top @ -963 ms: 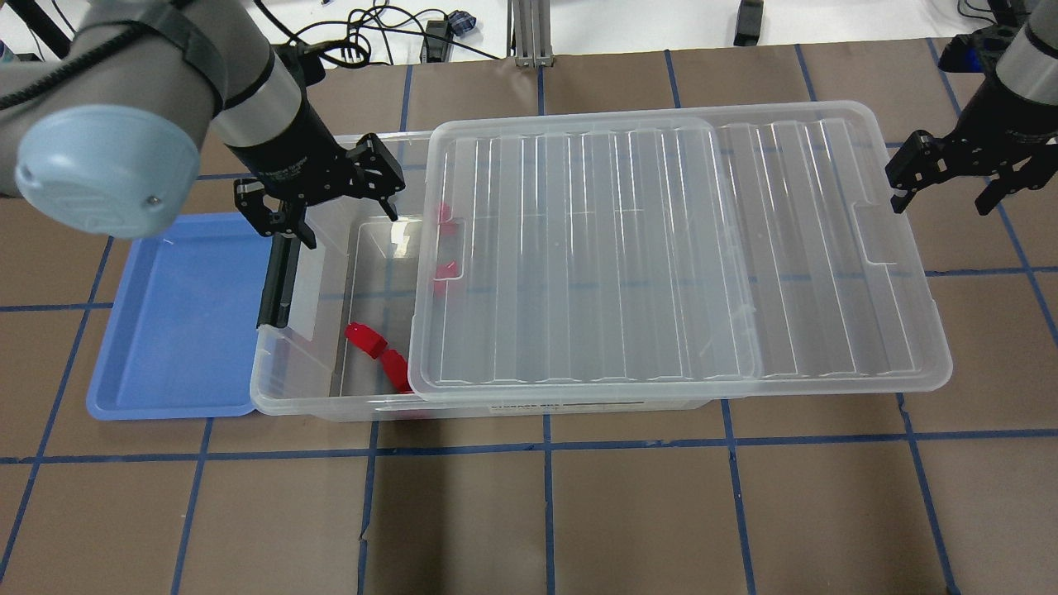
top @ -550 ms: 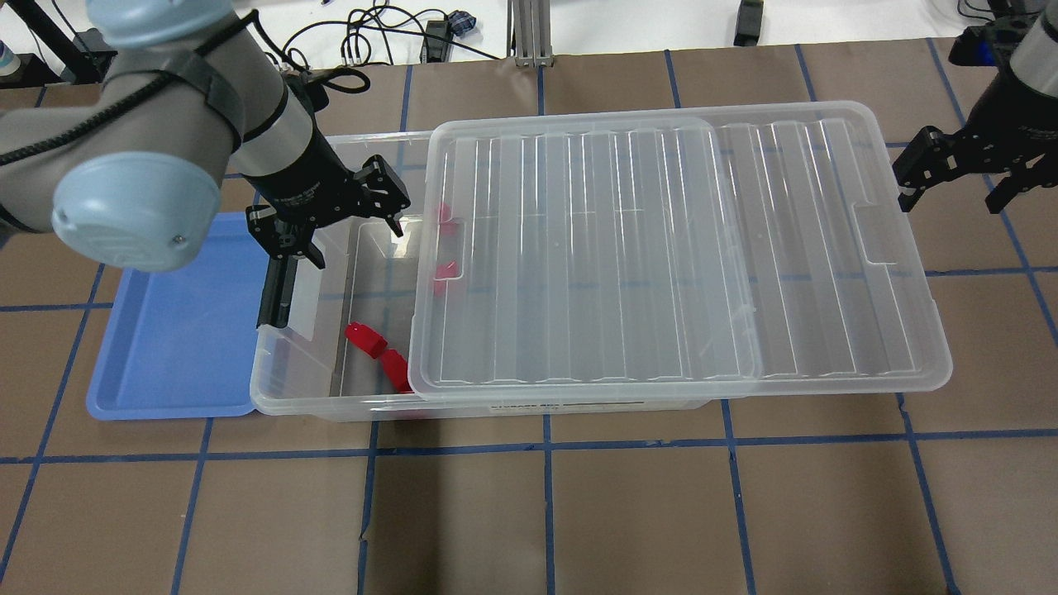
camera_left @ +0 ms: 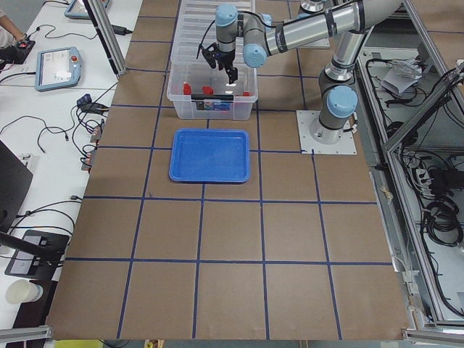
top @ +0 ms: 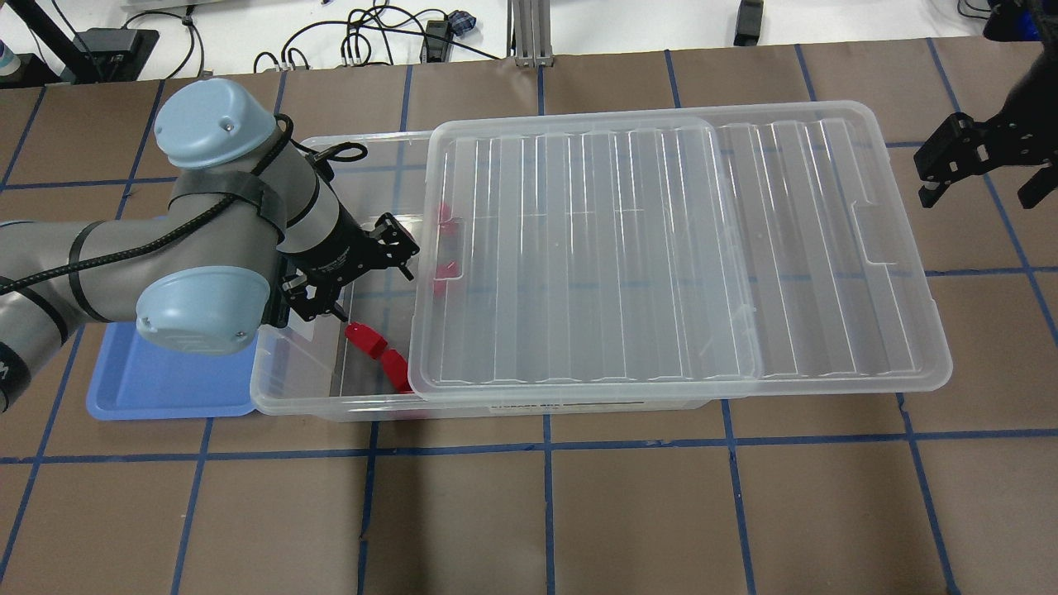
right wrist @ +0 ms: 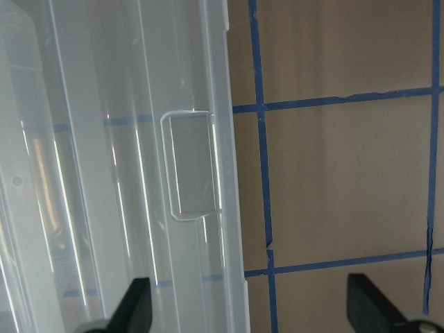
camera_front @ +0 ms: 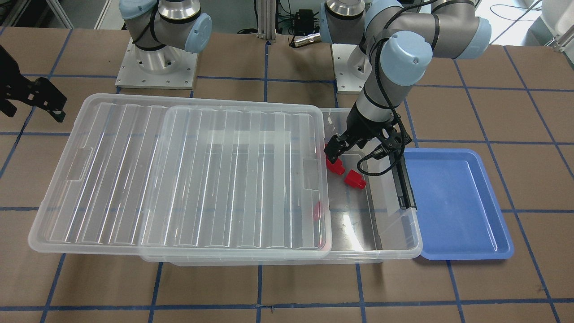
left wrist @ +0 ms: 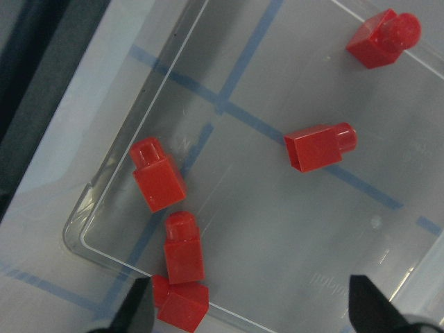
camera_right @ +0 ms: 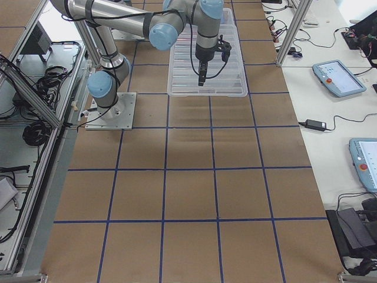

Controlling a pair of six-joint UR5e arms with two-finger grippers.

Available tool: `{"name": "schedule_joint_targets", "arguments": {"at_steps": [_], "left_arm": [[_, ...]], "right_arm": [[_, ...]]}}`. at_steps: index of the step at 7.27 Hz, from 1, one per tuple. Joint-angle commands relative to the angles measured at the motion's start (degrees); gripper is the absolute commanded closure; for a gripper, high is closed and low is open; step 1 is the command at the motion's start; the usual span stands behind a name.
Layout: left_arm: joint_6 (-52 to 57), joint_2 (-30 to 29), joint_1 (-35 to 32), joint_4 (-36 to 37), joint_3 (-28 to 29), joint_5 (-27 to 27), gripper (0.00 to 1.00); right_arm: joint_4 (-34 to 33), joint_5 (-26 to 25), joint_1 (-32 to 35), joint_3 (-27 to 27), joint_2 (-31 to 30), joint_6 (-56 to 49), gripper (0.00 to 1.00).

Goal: Place red block in blue tray from box

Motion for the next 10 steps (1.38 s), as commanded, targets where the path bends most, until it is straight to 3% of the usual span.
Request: {"name": "schedule_joint_targets", "arguments": {"at_steps": [1,10], "left_arm": [[-0.3,0.0,0.1,0.5,-2.9,4.0,0.00],[-2.4,-5.4,0.2,7.1,-7.3,0.6,0.00]], "right_arm": [[0.6,-0.1,0.1,-0.1,-0.4,0.0,0.00],[1.6,-0.7,4.6,0.7,-1.7,6.2,0.00]]}}
